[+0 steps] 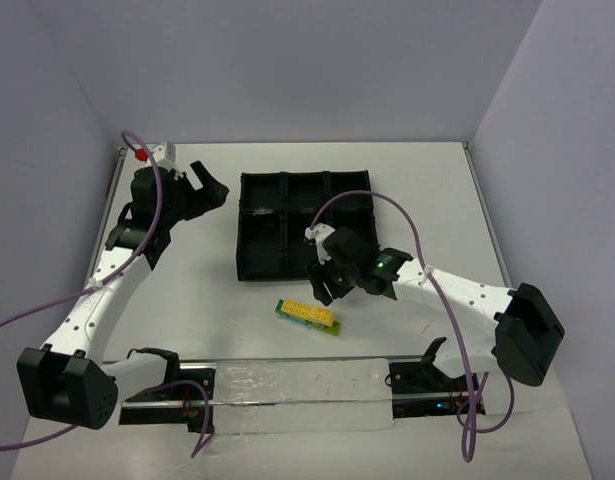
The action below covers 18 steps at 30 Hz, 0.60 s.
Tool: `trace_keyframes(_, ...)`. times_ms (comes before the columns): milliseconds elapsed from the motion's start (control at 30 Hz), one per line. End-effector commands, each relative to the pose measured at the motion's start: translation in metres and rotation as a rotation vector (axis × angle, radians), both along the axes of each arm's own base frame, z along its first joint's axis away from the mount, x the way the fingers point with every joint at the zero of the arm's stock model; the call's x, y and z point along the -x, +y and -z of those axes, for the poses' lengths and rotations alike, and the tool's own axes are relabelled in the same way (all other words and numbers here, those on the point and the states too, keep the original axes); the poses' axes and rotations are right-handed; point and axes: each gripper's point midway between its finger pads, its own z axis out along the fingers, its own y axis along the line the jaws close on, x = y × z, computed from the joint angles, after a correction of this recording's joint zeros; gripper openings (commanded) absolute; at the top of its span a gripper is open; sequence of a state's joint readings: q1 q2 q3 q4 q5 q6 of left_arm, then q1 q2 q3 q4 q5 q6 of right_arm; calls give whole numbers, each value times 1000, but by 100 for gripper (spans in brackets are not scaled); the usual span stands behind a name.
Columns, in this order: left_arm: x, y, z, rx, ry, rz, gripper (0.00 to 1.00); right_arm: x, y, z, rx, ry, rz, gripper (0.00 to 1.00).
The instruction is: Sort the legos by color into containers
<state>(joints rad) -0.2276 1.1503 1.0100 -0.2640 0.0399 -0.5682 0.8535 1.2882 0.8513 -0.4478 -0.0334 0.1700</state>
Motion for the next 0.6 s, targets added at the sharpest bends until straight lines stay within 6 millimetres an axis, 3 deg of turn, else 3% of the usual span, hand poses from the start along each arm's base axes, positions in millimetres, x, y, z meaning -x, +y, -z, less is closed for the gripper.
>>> trace_keyframes(0, -5, -6, -12, 18, -38, 22, 99, 13, 16, -8, 0, -27, -96, 66)
trace_keyframes(200, -5, -9, -10, 31, -35, 29, 99, 16, 23, -11, -34, -39, -113, 74)
trace_keyframes(333, -5, -8, -10, 29, -33, 27, 99, 20, 30, -18, -66, -32, -145, 74)
trace_keyframes(567, -5, -9, -11, 30, -35, 31, 99, 47, 34, -2, 10, 24, -246, 81)
